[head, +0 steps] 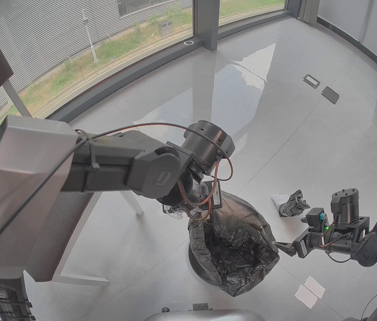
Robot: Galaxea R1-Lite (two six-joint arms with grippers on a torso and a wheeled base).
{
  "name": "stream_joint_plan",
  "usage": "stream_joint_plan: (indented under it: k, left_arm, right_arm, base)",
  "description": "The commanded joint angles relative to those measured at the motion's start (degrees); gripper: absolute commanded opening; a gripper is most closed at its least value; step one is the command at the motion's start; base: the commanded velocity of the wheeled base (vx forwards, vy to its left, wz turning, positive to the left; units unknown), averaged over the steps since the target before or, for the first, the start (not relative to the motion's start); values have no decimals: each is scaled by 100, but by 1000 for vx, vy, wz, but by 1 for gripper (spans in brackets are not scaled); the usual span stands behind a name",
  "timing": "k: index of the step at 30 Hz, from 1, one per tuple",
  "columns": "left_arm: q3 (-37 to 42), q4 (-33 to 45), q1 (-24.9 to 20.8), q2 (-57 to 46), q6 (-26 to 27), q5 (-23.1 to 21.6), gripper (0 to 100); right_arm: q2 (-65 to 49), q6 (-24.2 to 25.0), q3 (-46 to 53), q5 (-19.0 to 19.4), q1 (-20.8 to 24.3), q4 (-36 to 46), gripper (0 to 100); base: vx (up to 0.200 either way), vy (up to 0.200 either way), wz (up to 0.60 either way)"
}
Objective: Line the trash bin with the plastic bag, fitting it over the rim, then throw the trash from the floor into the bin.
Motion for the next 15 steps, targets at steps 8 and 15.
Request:
stream_joint_plan:
  k: [8,15]
  left_arm:
    - [-42,121,215,243,-47,44,0]
    - [265,192,268,243,-82,52,0]
  right_arm:
    - [-393,7,160,34,17,-12,100]
    - [-393,7,125,122,17,-12,100]
  base:
    - [0,0,0]
    - [0,0,0]
